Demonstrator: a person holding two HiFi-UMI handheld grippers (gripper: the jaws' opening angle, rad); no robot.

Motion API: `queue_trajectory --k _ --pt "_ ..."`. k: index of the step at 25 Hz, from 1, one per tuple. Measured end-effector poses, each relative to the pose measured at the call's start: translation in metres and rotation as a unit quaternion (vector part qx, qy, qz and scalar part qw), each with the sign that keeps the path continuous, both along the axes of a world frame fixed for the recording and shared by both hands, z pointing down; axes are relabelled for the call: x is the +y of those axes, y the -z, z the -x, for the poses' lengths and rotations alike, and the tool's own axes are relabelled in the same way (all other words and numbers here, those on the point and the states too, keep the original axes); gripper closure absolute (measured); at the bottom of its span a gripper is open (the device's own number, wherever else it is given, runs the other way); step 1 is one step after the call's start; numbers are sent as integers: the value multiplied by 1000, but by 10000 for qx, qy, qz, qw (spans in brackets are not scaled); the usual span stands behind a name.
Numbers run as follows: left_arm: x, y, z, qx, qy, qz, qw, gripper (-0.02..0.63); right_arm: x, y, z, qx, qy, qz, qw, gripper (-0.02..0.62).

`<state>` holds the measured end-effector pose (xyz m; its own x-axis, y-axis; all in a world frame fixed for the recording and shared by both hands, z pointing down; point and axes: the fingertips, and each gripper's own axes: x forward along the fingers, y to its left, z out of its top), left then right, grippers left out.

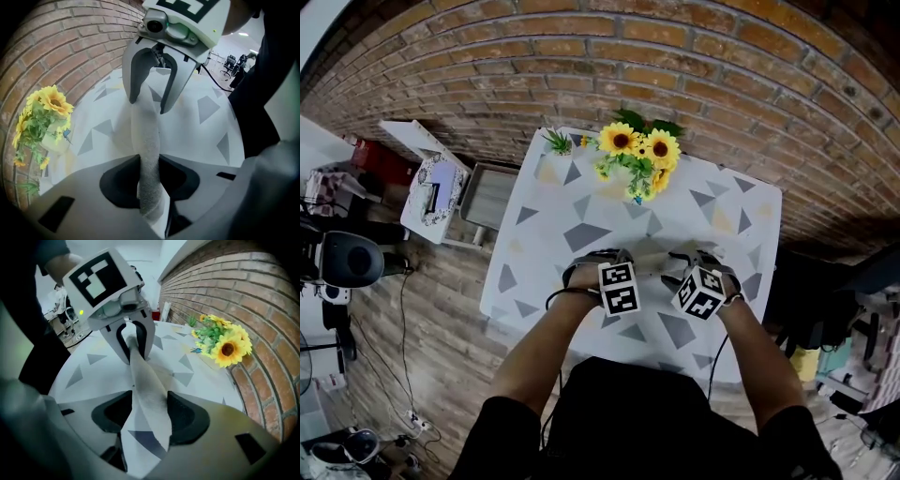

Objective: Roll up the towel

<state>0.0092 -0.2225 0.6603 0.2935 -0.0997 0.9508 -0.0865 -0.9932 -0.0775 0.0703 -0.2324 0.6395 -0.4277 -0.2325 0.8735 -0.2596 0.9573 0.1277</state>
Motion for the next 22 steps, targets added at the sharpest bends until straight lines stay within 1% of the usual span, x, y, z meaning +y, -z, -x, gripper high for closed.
queue_trajectory --k 1,4,7,8,10,12,15,18,22 --pt "4 0 0 36 4 40 10000 494 4 -4 -2 140 77 -32 9999 339" --pt "16 1 2 140 10 121 9998 497 12 -14 -6 419 81 -131 9990 344" --pt "29 2 5 216 0 168 9996 497 24 -21 -9 564 73 -112 9983 410" --pt "35 2 6 231 -11 199 9995 497 31 -22 -9 595 89 -89 9981 421" --pt "49 2 7 247 -89 306 9992 497 46 -21 -8 608 136 39 9981 449" --pt "65 3 9 251 -224 465 9983 497 64 -17 -7 569 219 289 9977 465" --pt "83 5 12 250 -361 647 9969 497 85 -11 -7 512 327 656 9960 468" --pt "79 7 13 260 -299 497 9980 477 84 -9 -9 528 233 773 9953 465" --pt "60 13 18 266 -101 209 9994 438 65 -8 -9 474 -69 860 9951 453"
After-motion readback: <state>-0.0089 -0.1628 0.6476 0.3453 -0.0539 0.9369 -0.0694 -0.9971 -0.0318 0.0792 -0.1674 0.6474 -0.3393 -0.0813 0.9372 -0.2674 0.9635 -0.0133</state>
